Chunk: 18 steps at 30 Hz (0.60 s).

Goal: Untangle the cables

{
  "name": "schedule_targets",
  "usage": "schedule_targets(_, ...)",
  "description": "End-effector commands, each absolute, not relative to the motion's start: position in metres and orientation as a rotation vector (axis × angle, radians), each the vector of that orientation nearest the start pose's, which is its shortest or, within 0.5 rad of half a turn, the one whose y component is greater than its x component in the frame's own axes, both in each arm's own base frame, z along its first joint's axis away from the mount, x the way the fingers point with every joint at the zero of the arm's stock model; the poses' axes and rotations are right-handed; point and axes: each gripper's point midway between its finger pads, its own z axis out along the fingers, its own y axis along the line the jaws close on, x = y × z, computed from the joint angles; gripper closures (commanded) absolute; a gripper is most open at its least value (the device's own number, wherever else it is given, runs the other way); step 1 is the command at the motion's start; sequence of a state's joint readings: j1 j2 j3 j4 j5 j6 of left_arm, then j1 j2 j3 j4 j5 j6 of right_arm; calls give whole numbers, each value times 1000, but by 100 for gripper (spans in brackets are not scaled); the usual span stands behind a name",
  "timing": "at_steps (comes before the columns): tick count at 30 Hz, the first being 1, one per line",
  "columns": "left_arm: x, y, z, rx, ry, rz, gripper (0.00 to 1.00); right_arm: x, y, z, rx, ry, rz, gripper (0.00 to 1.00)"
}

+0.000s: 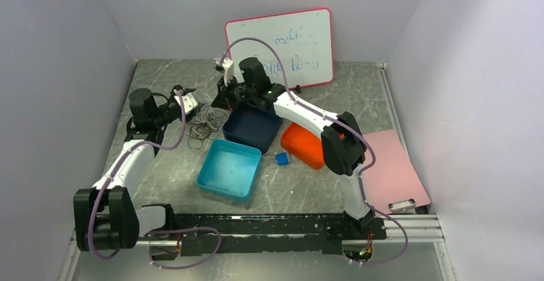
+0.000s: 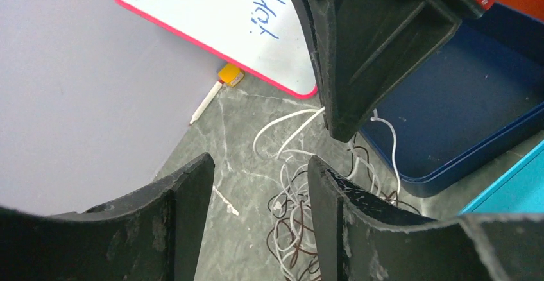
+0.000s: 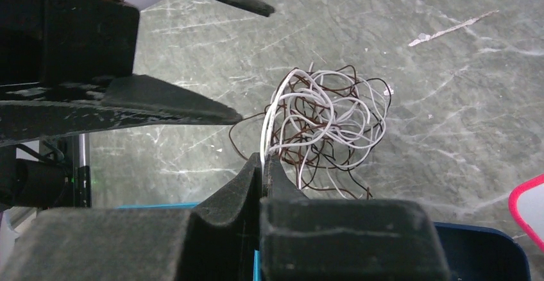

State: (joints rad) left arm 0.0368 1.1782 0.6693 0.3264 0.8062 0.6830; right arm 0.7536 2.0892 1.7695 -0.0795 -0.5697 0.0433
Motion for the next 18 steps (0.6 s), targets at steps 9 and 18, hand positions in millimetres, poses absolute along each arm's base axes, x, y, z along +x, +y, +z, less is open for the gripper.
schedule_targets(9, 376, -110, 214, 1232, 1247, -250, 40, 357, 476, 217, -1126, 1688, 1105, 100)
schedule_targets(18, 383, -116, 217, 1263, 1207, -290, 50, 355, 480, 213, -1132, 1697, 1128, 100)
